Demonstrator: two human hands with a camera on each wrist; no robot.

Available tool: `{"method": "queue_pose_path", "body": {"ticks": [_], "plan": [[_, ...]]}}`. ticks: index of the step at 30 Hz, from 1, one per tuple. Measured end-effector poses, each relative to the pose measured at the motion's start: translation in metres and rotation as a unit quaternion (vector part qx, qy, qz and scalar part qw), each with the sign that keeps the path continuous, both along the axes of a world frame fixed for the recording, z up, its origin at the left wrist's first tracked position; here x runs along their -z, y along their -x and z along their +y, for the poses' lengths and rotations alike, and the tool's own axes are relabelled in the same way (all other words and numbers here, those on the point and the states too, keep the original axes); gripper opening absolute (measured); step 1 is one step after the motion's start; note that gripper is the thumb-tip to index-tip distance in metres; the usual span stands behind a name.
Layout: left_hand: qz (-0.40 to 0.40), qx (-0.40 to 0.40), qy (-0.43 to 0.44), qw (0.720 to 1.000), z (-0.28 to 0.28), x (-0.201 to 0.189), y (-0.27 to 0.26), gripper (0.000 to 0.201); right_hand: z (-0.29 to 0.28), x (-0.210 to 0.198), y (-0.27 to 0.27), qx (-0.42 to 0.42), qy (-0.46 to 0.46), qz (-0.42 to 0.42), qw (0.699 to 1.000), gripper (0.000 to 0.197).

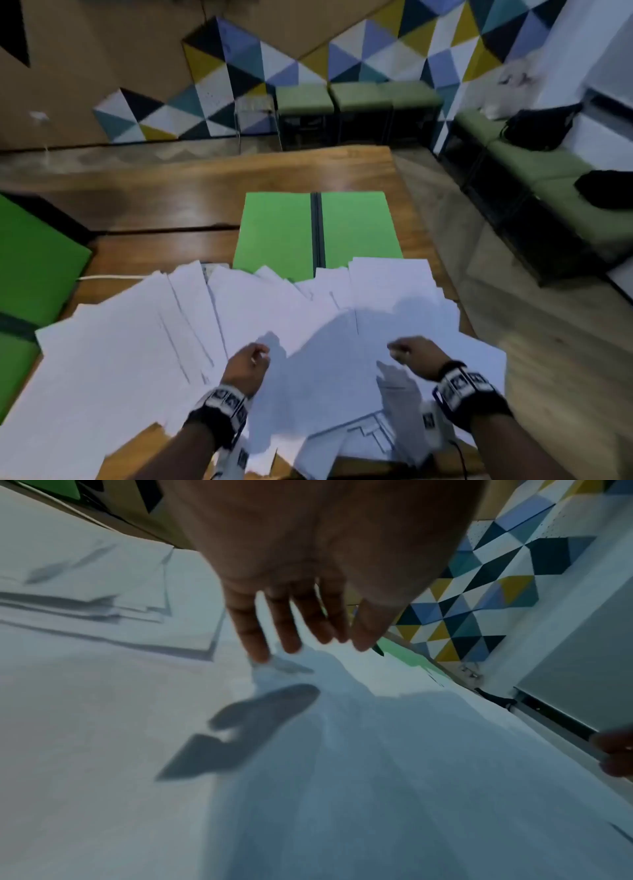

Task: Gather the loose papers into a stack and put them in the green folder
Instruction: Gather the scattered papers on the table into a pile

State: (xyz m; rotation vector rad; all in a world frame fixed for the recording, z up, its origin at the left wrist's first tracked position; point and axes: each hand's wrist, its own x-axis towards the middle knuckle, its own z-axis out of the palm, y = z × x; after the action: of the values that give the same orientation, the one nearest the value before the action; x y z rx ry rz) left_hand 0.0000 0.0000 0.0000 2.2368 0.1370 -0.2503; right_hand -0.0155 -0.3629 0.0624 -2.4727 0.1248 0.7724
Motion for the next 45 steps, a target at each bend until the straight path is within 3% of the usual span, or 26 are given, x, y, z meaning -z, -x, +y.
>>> {"method": "queue_pose_path", "body": {"ticks": [2, 4, 6, 13, 17, 19, 21, 23, 26, 30, 33, 36, 38, 40, 42, 45], "plan": [[0.015, -0.003, -0.068, 0.998, -0.008, 0.005, -0.009, 0.03, 0.005, 0.006, -0.015, 0.052, -0.009, -0.004, 0.999, 0.035], [0.072, 0.031, -0.141, 0.987, -0.014, 0.009, -0.011, 0.058, 0.017, 0.01, -0.024, 0.088, 0.004, 0.014, 0.996, 0.037], [0.11, 0.082, -0.196, 0.971, -0.018, 0.014, -0.007, 0.074, 0.035, 0.022, -0.025, 0.108, 0.017, 0.045, 0.993, 0.04], [0.114, 0.129, -0.256, 0.951, -0.025, 0.011, -0.011, 0.086, 0.079, 0.048, -0.018, 0.153, -0.035, 0.057, 0.986, 0.057], [0.072, 0.123, -0.243, 0.96, -0.026, 0.006, -0.023, 0.104, 0.087, 0.04, -0.017, 0.115, -0.068, -0.011, 0.991, 0.016], [0.046, 0.108, -0.219, 0.969, -0.028, -0.001, -0.036, 0.108, 0.078, 0.034, -0.023, 0.081, -0.055, -0.045, 0.994, 0.01], [0.039, 0.099, -0.189, 0.976, -0.031, -0.008, -0.05, 0.107, 0.065, 0.023, -0.035, 0.044, -0.019, -0.047, 0.998, 0.014], [0.083, 0.1, -0.136, 0.982, -0.039, -0.015, -0.061, 0.105, 0.054, 0.013, -0.049, 0.021, 0.024, -0.022, 0.999, 0.013], [0.147, 0.128, -0.082, 0.977, -0.056, -0.016, -0.064, 0.095, 0.048, 0.007, -0.064, 0.008, 0.045, -0.011, 0.999, 0.032], [0.126, 0.135, -0.077, 0.98, -0.069, -0.018, -0.068, 0.073, 0.058, 0.006, -0.071, -0.007, 0.052, -0.063, 0.997, 0.028], [0.122, 0.097, -0.072, 0.985, -0.065, -0.022, -0.078, 0.05, 0.053, 0.006, -0.076, 0.069, 0.022, -0.098, 0.993, 0.024], [0.123, 0.009, -0.025, 0.992, -0.055, -0.016, -0.083, 0.042, 0.018, 0.02, -0.077, 0.24, -0.016, -0.168, 0.956, 0.02], [0.127, -0.054, 0.003, 0.99, -0.05, -0.011, -0.084, 0.037, -0.015, 0.036, -0.069, 0.324, 0.044, -0.134, 0.935, 0.031], [0.143, -0.095, 0.005, 0.985, -0.048, -0.007, -0.083, 0.045, -0.04, 0.05, -0.056, 0.387, 0.093, -0.041, 0.916, 0.05], [0.16, -0.116, -0.008, 0.98, -0.048, -0.004, -0.081, 0.054, -0.052, 0.06, -0.047, 0.407, 0.098, 0.006, 0.908, 0.068], [0.16, -0.15, 0.004, 0.976, -0.048, -0.002, -0.074, 0.048, -0.055, 0.067, -0.044, 0.344, 0.15, 0.021, 0.926, 0.074]]}}
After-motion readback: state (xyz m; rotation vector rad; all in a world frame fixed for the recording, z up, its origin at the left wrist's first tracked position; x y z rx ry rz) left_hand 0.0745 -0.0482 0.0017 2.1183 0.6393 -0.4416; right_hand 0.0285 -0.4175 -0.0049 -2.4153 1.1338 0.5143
